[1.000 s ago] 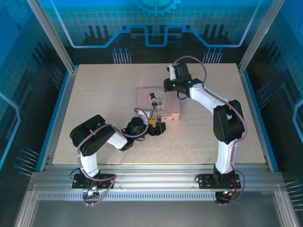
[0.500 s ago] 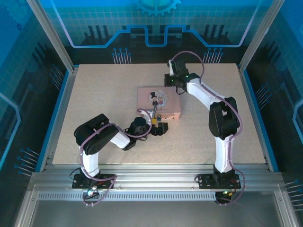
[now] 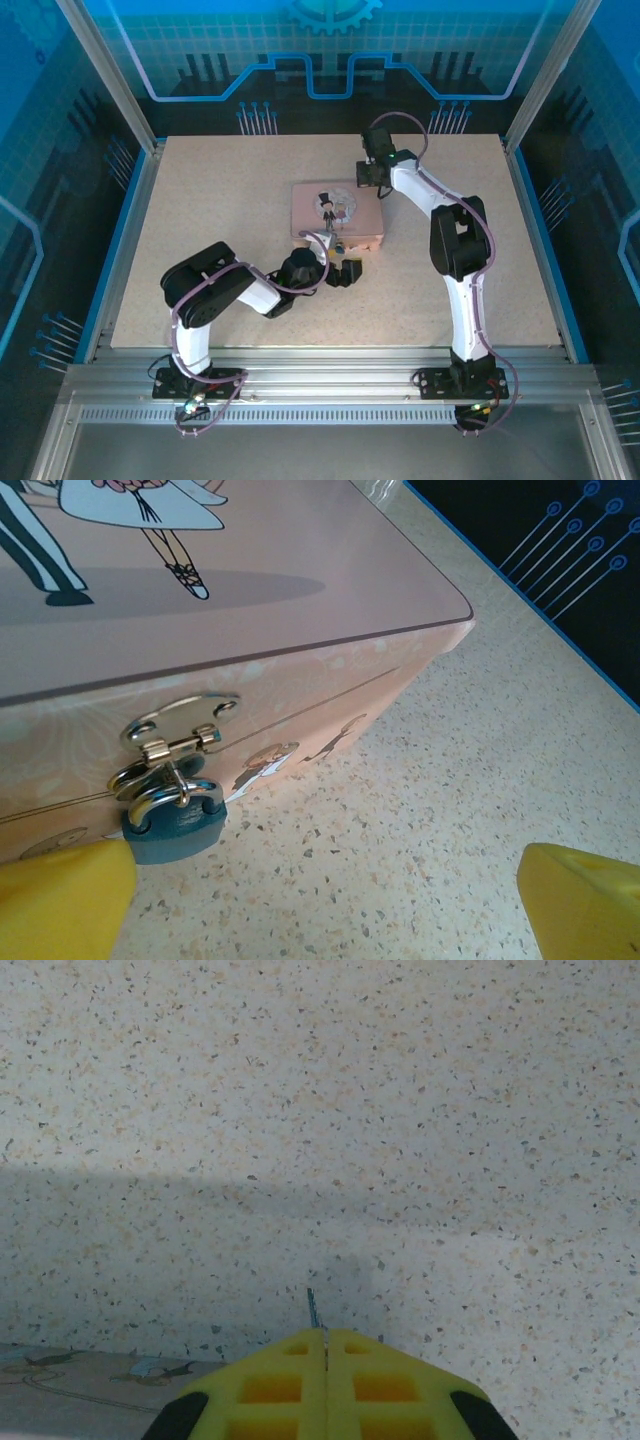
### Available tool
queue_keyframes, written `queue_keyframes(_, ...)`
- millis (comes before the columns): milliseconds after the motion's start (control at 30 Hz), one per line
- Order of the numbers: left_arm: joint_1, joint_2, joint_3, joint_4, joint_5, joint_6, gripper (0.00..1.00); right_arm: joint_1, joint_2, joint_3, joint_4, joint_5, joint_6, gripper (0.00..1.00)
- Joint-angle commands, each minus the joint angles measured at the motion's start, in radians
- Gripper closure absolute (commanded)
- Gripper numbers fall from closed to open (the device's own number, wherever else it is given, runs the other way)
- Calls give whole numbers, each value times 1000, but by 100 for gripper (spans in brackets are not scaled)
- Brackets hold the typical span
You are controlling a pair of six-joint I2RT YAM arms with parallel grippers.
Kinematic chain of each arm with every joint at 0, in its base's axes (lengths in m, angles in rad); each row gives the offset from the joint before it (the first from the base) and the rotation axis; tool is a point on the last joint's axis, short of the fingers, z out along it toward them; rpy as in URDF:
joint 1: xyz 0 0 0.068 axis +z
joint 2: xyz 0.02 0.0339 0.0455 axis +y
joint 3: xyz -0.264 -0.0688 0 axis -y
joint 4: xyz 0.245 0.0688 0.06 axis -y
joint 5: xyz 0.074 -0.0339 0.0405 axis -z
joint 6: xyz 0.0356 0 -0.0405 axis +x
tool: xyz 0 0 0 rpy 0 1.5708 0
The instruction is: Unlock a padlock with a key
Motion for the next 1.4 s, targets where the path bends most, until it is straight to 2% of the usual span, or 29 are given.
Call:
queue_keyframes(0, -4, 27, 38, 47, 37, 6, 1, 0, 8, -21, -32, -31, -9, 100)
queue_keyframes(100, -1, 44, 48, 77, 91, -15, 2, 3, -9, -71, -1, -50, -3, 100)
queue_keyframes(267, 10, 54, 50, 117, 161, -39, 9, 9, -28, -136, 33, -62, 4, 100)
queue_keyframes(767, 100, 49, -34, 256, 168, -225, 9, 10, -91, -263, 97, -99, 23, 100)
queue_keyframes(900, 102, 6, -56, 183, 138, -198, 11, 13, -99, -278, 109, -101, 28, 100)
queue_keyframes(1133, 101, -74, -100, 63, 10, -140, 9, 28, -100, -278, 113, -92, 29, 100)
queue_keyframes(1367, 102, -89, -112, 65, -19, -122, 9, 39, -91, -275, 112, -84, 29, 100)
